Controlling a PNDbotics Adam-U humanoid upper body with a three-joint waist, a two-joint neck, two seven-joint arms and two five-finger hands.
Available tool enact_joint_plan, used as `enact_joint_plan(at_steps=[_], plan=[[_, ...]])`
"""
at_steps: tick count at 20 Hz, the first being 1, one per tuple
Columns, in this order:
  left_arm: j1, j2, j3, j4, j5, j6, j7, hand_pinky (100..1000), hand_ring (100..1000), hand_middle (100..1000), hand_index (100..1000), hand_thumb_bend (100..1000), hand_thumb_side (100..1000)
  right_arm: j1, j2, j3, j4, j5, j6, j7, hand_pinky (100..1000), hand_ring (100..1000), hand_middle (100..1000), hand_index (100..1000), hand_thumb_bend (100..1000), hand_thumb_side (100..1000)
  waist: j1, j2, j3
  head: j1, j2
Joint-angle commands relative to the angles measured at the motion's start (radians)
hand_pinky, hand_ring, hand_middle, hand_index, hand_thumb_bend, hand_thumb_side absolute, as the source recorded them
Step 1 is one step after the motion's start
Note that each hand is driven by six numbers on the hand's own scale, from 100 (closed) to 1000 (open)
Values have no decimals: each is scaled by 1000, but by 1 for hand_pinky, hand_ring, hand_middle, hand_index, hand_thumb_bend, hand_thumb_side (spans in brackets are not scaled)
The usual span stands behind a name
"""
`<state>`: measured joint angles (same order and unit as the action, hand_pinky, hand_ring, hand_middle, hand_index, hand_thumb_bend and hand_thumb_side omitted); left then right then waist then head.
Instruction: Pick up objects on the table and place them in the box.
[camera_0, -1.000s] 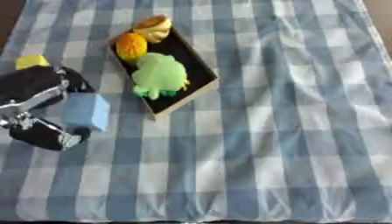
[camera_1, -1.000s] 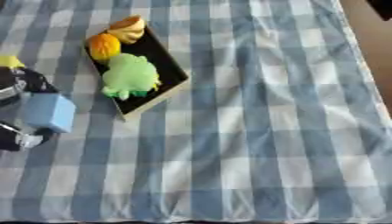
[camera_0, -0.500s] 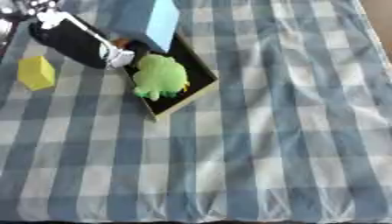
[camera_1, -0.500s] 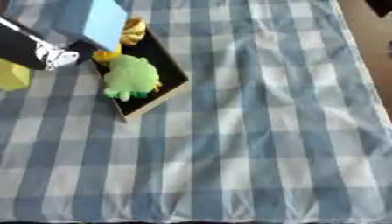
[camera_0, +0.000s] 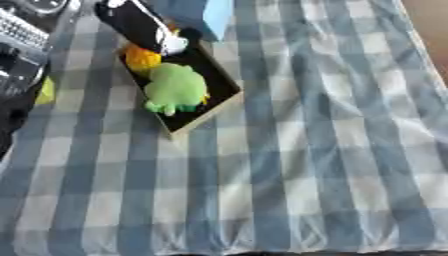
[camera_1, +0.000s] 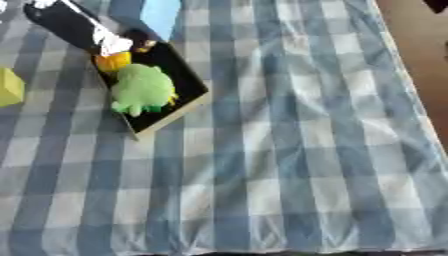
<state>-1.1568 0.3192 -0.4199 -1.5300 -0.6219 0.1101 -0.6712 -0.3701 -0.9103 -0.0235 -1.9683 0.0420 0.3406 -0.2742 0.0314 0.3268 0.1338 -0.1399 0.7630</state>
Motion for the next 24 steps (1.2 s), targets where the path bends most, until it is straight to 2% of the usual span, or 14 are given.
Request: enact_joint_plan(at_steps=[1,9,15,24], plan=[[-37,-23,26,77,-55,25,5,765,677,629,637,271,119,-17,-22,-6,-16,-2,-2,5,929,862,781,828,100,785,8,4,-9,11,-20],[-56,-84,89,300,-192,-41,84,769,685,637,649,297,158,-25,-20,-3,-19,1,0,9,930,862,781,827,100,789,15,22,-26,20,-41],[-60,-105,129,457,-273,-84,129,768,689,640,651,317,164,-20,-20,-7,-16,3,0,6,930,862,781,827,100,790,17,24,-28,20,-35],[-54,-109,161,573,-316,-100,136,774,699,652,659,334,166,-15,-20,-10,-15,5,-1,2,930,862,781,827,100,789,16,25,-25,19,-32]])
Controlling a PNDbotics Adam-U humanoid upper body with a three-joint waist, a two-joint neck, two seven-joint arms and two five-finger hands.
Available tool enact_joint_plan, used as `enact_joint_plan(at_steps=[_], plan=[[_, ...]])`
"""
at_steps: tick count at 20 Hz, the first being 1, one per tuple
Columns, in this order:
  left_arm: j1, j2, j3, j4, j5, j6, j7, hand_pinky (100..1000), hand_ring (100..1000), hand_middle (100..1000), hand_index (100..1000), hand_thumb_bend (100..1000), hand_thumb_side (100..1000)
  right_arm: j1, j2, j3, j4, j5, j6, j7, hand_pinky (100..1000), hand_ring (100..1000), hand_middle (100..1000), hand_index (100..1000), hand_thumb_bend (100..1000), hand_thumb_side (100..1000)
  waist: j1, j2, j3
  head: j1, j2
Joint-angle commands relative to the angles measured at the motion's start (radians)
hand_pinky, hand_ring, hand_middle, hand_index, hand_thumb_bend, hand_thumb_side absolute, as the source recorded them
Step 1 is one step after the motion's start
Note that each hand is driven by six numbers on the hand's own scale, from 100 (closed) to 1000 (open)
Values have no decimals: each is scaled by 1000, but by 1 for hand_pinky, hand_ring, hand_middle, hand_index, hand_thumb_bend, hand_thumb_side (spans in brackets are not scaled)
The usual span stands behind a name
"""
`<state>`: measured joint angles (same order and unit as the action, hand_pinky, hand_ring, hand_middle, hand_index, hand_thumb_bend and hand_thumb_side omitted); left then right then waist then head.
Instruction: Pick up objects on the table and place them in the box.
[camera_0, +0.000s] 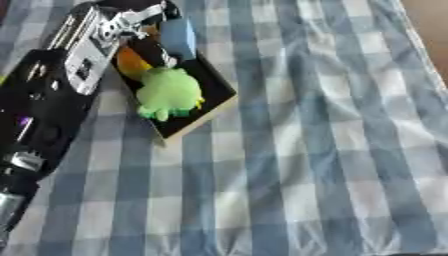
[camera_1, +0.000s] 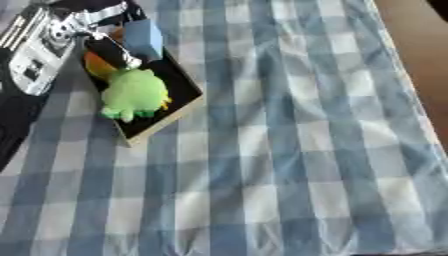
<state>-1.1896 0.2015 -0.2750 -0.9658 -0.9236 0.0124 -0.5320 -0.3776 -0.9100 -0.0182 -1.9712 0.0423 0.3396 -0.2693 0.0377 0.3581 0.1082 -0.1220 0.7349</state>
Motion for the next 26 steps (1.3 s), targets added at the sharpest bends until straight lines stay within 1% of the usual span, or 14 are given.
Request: enact_joint_plan(at_steps=[1,4,5,9,17,21,26], plan=[[-21,8,20,16,-17,0,-3,774,700,653,661,345,167,-7,-20,-16,-12,5,0,-4,930,862,781,827,100,789,10,-6,1,1,-5],[-19,5,30,37,-26,4,-1,785,723,678,711,388,178,-7,-19,-16,-12,4,-1,-4,930,862,781,827,100,790,10,-5,0,2,-6],[-18,5,33,42,-31,5,2,792,744,706,751,411,190,-6,-19,-16,-12,4,-2,-4,930,862,781,827,100,790,10,-5,-1,2,-6],[-19,3,42,52,-53,11,20,810,781,757,834,477,217,-5,-18,-17,-12,4,-2,-5,930,862,781,827,100,792,10,-3,-3,3,-7],[-23,2,46,54,-96,14,22,839,816,800,915,618,244,0,-18,-18,-8,5,-3,-5,931,861,780,827,100,795,14,-1,-6,2,-7],[-24,3,50,49,-108,17,16,832,808,790,897,608,223,2,-17,-19,-5,6,-3,-5,931,861,780,827,100,796,16,-1,-6,1,-6],[-26,8,54,5,-89,27,21,815,784,763,873,497,193,5,-17,-20,-2,6,-4,-6,931,861,780,827,100,795,15,-4,-4,1,-1]])
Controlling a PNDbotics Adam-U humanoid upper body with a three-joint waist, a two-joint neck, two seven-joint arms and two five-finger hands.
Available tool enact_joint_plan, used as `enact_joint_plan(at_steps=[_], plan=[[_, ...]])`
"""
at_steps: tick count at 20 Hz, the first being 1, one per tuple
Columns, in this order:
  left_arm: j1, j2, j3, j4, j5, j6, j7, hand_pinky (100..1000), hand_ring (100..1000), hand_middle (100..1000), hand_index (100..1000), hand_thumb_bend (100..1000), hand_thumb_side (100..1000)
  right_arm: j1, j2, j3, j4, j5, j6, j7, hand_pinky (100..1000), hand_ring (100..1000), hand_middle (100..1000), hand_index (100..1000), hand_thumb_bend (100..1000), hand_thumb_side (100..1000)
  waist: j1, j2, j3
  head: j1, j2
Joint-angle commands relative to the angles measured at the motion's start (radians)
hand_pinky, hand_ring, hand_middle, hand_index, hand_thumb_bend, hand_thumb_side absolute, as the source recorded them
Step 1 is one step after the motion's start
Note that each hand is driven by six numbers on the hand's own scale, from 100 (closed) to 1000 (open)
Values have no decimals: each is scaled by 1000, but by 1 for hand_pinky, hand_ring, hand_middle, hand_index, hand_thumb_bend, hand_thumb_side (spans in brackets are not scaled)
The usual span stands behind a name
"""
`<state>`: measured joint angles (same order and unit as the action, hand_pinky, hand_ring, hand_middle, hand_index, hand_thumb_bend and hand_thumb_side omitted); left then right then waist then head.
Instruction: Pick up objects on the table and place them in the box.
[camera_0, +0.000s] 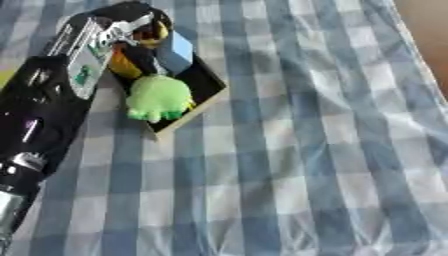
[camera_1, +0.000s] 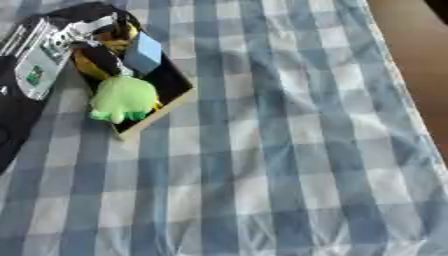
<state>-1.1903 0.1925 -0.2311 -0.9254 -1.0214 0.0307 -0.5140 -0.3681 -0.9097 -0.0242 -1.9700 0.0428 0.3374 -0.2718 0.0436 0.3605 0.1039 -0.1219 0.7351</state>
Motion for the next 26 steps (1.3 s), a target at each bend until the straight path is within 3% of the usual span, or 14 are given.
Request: enact_joint_plan(at_steps=[1,7,13,20,26], plan=[[-26,19,11,-52,16,12,6,809,777,757,868,473,199,-4,-18,-15,-3,5,-2,-4,931,861,780,827,100,794,9,-7,1,0,0],[-34,56,8,-187,89,19,-13,809,775,756,868,422,218,1,-19,-18,0,5,-3,-7,931,861,780,827,100,790,6,-18,11,-6,5],[-24,132,-1,-345,143,26,-67,824,790,769,876,434,231,13,-24,-22,3,3,-6,-12,930,861,780,827,100,784,3,-35,28,-20,18],[26,301,4,-494,244,21,-129,844,812,791,886,482,248,42,-35,-32,9,4,-6,-23,930,861,780,827,100,782,7,-55,62,-41,34],[98,445,30,-525,332,46,-128,850,821,801,889,513,248,48,-39,-36,10,4,-8,-28,929,861,780,828,100,778,-1,-59,69,-38,31]])
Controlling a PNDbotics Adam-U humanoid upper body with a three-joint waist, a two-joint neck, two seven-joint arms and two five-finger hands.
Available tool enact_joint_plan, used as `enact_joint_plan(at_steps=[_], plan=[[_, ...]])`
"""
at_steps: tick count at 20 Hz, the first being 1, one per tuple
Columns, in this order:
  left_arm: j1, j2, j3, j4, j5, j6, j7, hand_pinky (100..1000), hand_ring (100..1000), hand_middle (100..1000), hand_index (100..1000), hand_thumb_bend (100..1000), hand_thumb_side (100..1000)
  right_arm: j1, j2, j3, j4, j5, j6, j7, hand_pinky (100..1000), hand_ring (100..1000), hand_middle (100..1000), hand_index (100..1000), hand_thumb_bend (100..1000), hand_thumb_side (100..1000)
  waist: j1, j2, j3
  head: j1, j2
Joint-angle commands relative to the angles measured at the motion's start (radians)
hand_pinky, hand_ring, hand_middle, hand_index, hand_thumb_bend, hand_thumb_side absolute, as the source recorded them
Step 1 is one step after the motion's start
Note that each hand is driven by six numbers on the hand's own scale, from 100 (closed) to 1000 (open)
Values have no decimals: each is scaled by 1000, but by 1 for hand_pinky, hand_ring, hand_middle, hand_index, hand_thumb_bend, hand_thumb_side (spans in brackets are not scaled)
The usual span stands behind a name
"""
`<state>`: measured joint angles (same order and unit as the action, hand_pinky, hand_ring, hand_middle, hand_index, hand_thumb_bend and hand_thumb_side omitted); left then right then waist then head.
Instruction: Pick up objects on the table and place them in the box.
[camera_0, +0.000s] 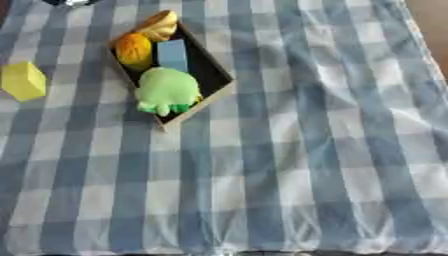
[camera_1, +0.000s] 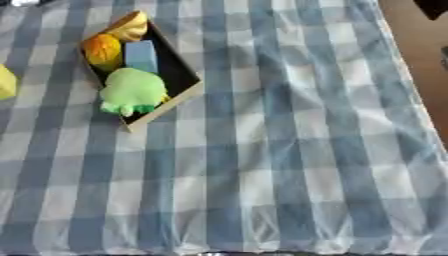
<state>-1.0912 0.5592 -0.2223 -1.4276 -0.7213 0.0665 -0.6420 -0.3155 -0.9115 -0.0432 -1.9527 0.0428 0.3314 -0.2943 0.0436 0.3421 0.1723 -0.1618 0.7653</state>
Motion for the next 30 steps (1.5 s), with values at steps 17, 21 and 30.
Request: enact_joint_plan(at_steps=[17,21,30], plan=[[109,174,28,204,-83,-63,-21,908,889,851,923,714,222,-5,-36,-16,-8,5,0,-9,928,861,780,828,100,782,-23,-35,6,23,-1],[105,152,37,309,-130,-62,-15,908,892,849,921,718,194,-9,-32,-14,-10,5,0,-7,928,861,780,828,100,784,-27,-26,-1,31,-7],[83,105,76,473,-161,-81,9,901,893,853,921,689,100,-16,-28,-16,-13,6,3,-14,928,859,778,826,100,794,-27,6,-23,50,-26]])
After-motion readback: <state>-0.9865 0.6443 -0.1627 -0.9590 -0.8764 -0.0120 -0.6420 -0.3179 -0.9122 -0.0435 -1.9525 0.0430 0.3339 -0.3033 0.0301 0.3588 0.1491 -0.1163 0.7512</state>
